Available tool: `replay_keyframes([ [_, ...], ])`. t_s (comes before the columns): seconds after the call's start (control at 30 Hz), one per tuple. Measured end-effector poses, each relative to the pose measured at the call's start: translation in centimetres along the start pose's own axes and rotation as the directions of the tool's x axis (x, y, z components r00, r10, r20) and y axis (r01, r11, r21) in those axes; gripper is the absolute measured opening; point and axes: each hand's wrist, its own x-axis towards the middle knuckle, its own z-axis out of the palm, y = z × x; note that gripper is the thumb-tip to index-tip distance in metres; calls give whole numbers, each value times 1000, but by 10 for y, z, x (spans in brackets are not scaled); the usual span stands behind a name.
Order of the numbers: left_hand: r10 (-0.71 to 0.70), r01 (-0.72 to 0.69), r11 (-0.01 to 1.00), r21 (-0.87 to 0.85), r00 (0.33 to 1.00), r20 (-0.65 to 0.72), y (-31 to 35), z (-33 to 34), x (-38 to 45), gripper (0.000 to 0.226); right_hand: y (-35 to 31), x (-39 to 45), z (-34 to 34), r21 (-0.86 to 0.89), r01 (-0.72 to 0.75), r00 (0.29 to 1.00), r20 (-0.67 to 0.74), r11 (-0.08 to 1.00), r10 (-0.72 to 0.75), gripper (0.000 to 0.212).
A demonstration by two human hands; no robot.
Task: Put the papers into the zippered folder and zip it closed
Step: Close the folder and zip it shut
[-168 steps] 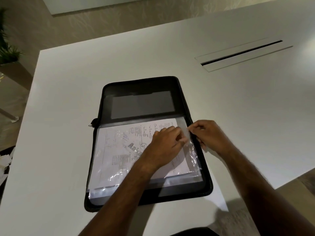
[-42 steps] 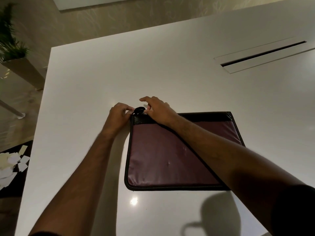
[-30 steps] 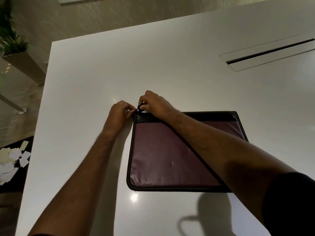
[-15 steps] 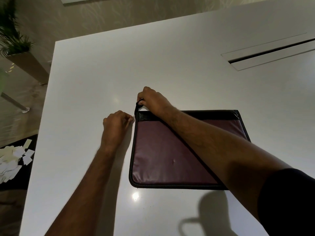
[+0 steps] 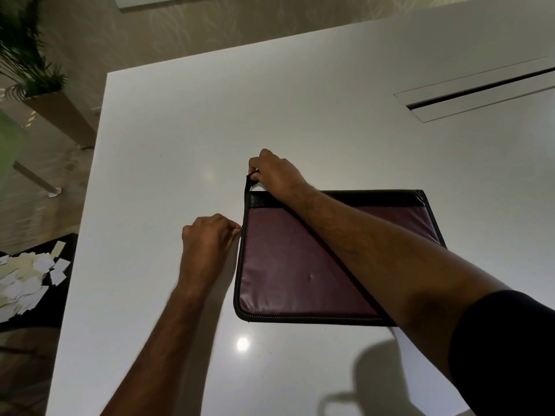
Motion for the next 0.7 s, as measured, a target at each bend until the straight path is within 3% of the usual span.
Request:
replay_keyframes([
  [0.37,1,-2,1000,27,1000,30,5,-17,-53,27,-2,-2,0,43,-48,999,6,998,48,9],
  [0.5,-2,-2,998,67,999,54,-5,-17,-73,16,-4,-3,-1,45,-69,998,18,997,68,7],
  [0.6,41,-56,987,153,995,95,-6,-18,-85,41,-6,-4,-3,53,-77,997,23,996,76,7],
  [0.7,72,-88,985,152,992,104,-6,-23,-98,42,-8,-5,-5,70,-102,994,33,992,100,9],
])
